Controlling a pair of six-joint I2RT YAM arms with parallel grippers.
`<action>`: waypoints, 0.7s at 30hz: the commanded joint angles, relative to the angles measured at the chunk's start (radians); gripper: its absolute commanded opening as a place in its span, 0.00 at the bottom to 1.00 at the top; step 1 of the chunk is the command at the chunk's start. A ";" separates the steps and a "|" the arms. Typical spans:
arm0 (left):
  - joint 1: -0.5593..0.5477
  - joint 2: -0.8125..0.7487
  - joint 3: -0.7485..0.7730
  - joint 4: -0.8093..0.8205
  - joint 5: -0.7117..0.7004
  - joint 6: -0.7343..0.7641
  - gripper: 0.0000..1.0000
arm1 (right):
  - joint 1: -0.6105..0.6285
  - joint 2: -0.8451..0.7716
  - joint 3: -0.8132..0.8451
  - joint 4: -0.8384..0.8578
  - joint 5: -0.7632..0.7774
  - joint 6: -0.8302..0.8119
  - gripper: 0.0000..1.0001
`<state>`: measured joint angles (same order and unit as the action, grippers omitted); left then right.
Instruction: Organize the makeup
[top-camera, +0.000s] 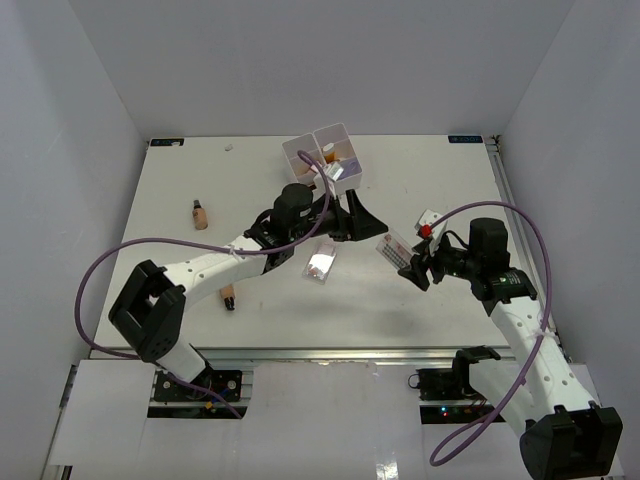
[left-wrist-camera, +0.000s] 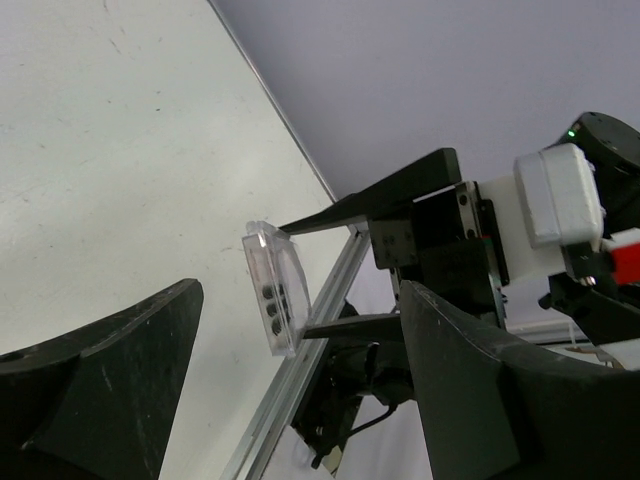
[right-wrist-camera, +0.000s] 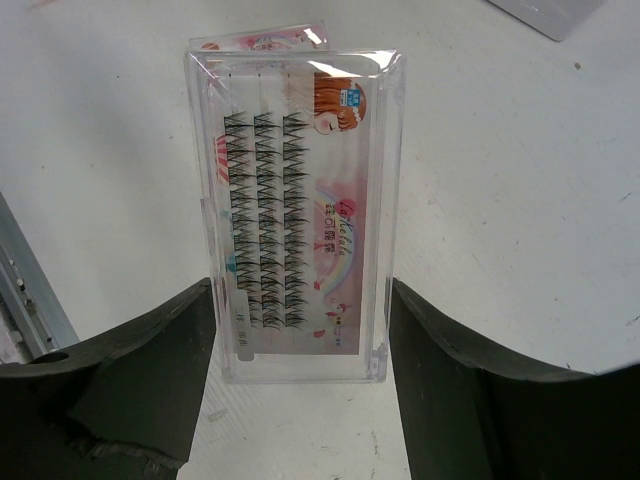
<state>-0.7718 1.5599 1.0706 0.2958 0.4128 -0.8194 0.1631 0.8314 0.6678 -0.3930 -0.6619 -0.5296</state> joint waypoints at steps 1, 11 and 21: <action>-0.027 0.034 0.067 -0.095 -0.063 0.061 0.85 | -0.005 -0.015 -0.007 0.037 -0.021 -0.010 0.09; -0.071 0.170 0.184 -0.193 -0.052 0.098 0.70 | -0.005 -0.020 -0.012 0.042 -0.019 -0.007 0.09; -0.080 0.202 0.234 -0.254 -0.040 0.120 0.25 | -0.005 -0.023 -0.016 0.047 -0.013 -0.005 0.30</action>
<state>-0.8520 1.7748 1.2799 0.0881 0.3682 -0.7269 0.1604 0.8257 0.6463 -0.3940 -0.6531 -0.5313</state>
